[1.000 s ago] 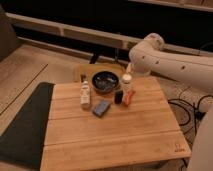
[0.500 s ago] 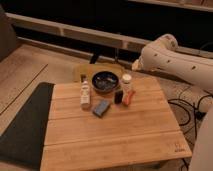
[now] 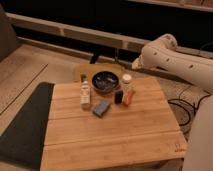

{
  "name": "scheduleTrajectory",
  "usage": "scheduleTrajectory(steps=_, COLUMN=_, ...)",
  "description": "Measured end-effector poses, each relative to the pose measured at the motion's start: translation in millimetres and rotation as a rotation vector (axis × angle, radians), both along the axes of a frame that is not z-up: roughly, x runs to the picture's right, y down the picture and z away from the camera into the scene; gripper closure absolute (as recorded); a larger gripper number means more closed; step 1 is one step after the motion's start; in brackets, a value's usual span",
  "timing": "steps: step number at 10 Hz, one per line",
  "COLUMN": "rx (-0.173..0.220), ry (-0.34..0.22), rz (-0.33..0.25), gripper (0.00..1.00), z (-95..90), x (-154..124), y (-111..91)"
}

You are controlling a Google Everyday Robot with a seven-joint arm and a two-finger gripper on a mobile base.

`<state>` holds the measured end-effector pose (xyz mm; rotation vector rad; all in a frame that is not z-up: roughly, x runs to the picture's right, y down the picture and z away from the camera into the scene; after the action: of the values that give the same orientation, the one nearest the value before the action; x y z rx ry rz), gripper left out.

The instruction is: Place the ceramic cup over the eraser

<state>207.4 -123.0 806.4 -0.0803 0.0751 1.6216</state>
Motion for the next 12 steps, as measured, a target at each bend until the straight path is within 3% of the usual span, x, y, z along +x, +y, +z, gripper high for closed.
scheduleTrajectory(steps=2, rx=-0.028, ry=-0.057, rz=-0.015, gripper=0.35, z=32.8, x=-12.9, y=0.7)
scheduleTrajectory(steps=5, rx=-0.075, ry=-0.084, rz=-0.040, gripper=0.35, z=71.8, x=-8.2, y=3.6)
scheduleTrajectory(steps=12, rx=-0.178, ry=-0.165, rz=-0.055, gripper=0.35, z=122.1, x=-18.8, y=5.6)
